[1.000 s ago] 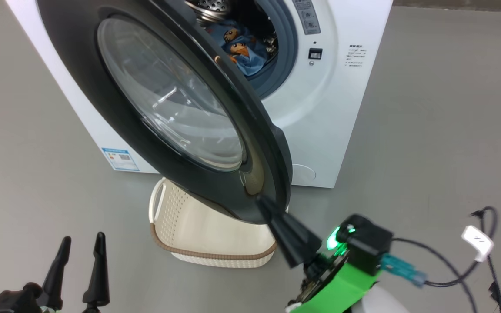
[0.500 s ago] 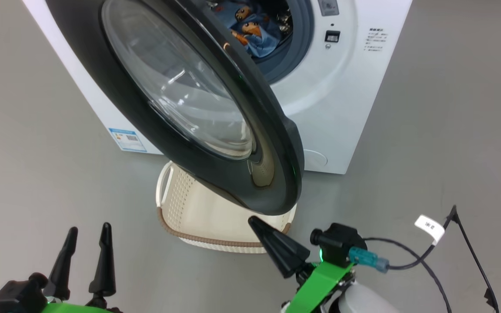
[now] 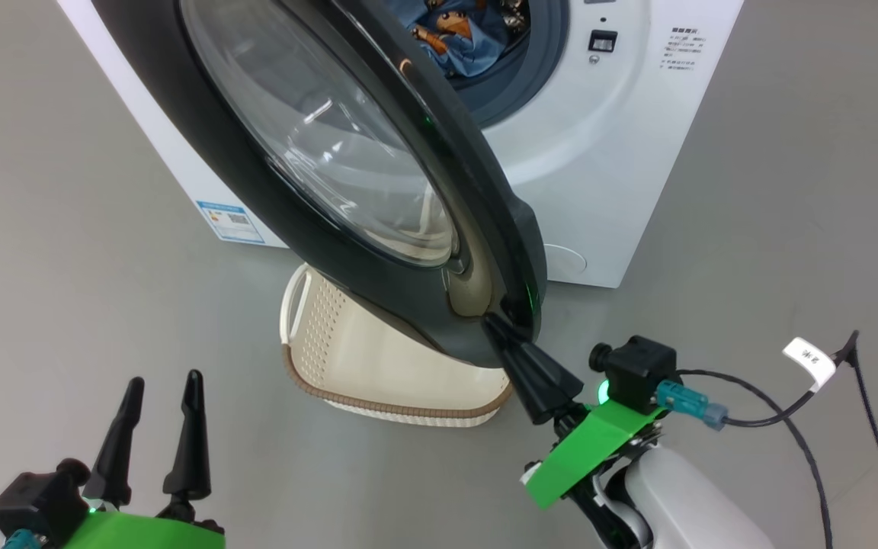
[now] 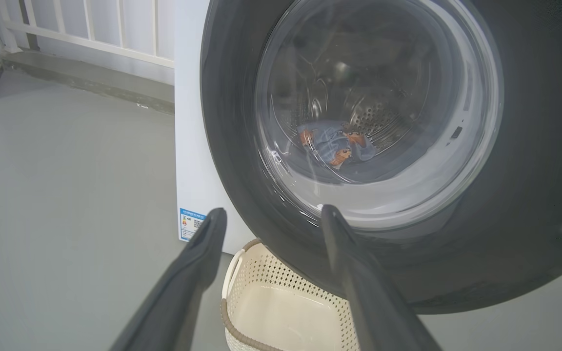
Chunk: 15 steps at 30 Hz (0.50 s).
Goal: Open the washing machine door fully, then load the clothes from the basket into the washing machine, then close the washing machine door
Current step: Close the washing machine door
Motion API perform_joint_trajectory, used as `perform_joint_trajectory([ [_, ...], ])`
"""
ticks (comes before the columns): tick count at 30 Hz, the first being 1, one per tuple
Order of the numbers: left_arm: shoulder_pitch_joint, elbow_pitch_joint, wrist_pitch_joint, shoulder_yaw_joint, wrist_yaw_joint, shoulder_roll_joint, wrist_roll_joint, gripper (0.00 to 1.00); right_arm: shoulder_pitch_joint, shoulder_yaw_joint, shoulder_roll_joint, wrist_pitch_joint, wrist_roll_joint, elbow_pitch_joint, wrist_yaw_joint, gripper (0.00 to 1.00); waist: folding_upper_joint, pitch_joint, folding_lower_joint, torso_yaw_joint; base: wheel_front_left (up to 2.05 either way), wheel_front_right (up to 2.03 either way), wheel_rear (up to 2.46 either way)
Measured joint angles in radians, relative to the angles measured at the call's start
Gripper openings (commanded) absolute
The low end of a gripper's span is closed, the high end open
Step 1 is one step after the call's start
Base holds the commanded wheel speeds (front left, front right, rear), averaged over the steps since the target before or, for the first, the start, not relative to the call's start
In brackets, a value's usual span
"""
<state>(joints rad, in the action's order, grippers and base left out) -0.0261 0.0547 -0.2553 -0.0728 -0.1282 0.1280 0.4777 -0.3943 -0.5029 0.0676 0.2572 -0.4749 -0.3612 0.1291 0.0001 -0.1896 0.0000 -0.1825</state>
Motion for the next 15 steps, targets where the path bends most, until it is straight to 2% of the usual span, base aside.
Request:
perform_joint_trajectory([
  [15,-0.051,-0.008,0.0,-0.022,0.0,-0.004,0.006,1.0,-0.091,0.156,-0.003,0.0,0.045,0.011,0.0,0.0,0.0,-0.062,0.0,-0.009,0.0,0.0,0.0],
])
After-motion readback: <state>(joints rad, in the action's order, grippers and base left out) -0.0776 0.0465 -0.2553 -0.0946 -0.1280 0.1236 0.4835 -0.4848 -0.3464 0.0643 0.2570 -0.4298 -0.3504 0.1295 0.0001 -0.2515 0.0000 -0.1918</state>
